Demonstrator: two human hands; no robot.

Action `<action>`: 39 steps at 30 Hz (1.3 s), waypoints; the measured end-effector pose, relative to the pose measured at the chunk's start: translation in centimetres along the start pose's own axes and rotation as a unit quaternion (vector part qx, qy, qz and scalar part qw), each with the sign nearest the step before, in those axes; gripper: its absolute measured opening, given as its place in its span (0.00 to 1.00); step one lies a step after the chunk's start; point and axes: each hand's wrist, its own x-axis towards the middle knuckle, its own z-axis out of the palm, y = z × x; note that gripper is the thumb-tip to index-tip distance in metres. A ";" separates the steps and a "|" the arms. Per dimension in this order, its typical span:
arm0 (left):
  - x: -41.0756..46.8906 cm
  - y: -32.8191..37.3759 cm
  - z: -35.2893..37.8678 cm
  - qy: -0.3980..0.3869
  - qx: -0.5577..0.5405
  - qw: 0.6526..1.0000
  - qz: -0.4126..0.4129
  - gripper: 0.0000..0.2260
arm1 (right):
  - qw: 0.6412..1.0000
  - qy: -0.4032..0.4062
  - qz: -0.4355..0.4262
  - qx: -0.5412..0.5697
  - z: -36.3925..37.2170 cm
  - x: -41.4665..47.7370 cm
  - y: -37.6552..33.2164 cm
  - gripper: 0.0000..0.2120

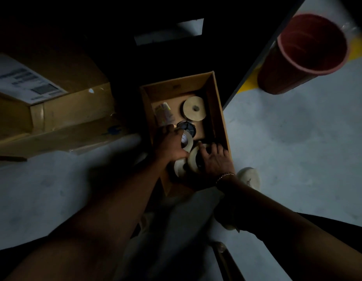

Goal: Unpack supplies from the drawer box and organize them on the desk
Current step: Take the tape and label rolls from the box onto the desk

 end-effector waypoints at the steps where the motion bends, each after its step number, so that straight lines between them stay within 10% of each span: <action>1: -0.7 -0.1 -0.5 0.011 0.005 1.000 0.006 0.43 | 1.000 -0.006 -0.002 0.014 -0.7 -0.4 0.0 0.41; 13: -15.6 0.6 -12.9 0.179 -0.025 0.980 0.080 0.45 | 0.969 0.163 -0.022 0.186 -17.2 -9.9 0.8 0.56; 29: -33.0 4.9 -33.9 0.508 0.015 0.846 0.160 0.40 | 0.865 0.477 -0.106 0.112 -40.7 -22.8 -0.4 0.50; 39: -25.7 13.3 -43.8 0.463 -0.133 0.864 0.145 0.36 | 0.906 0.382 -0.024 0.183 -53.6 -17.6 7.4 0.50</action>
